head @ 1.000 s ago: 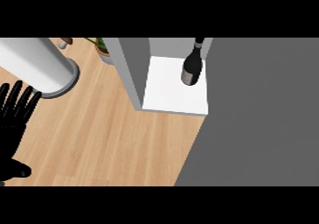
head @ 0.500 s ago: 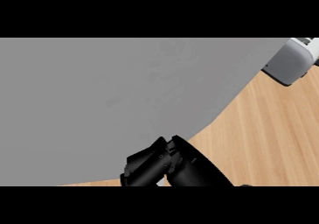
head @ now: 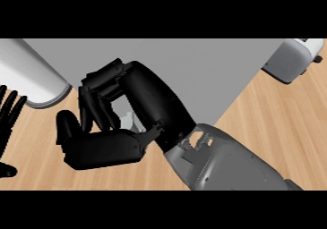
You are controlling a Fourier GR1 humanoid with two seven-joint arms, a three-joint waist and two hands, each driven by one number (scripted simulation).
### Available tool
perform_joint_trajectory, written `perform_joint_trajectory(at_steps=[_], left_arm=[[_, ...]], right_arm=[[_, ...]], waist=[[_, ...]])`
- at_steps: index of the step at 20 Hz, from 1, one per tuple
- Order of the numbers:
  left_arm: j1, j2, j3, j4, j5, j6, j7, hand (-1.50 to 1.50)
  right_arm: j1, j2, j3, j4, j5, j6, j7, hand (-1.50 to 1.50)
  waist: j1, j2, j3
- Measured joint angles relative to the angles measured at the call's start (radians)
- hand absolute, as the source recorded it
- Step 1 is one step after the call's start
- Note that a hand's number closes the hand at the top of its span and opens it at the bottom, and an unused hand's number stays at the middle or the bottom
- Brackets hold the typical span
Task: Pick up the wine, place it into the cabinet and close the cabinet
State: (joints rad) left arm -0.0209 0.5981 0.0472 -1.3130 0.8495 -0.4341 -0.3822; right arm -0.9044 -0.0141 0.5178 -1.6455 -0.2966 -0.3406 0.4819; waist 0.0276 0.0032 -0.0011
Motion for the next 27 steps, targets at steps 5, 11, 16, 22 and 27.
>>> perform_joint_trajectory(at_steps=[5, 11, 16, 22, 27], left_arm=[[0.008, 0.003, 0.036, -0.002, -0.001, -0.020, 0.014, -1.50], [0.006, -0.033, 0.044, -0.030, -0.024, 0.003, 0.030, -1.50], [-0.002, -0.032, 0.061, -0.022, -0.015, -0.009, 0.046, -1.50], [0.003, -0.033, 0.063, -0.031, -0.019, -0.029, 0.049, -1.50], [-0.013, -0.041, 0.054, -0.041, -0.018, -0.023, 0.065, -1.50]], right_arm=[[-0.016, 0.005, -0.073, 0.128, -0.041, 0.043, -0.060, 1.50], [-0.031, 0.010, -0.117, 0.253, -0.042, 0.138, -0.166, 1.50], [-0.026, 0.004, -0.140, 0.303, -0.045, 0.228, -0.245, 1.50], [-0.026, -0.012, -0.149, 0.348, -0.031, 0.290, -0.315, 1.50], [-0.025, -0.024, -0.154, 0.365, -0.037, 0.339, -0.351, 1.50]], waist=[[-0.010, -0.002, 0.000], [-0.010, -0.017, -0.003], [-0.006, -0.031, -0.008], [0.002, -0.041, -0.010], [0.004, -0.045, -0.014]])
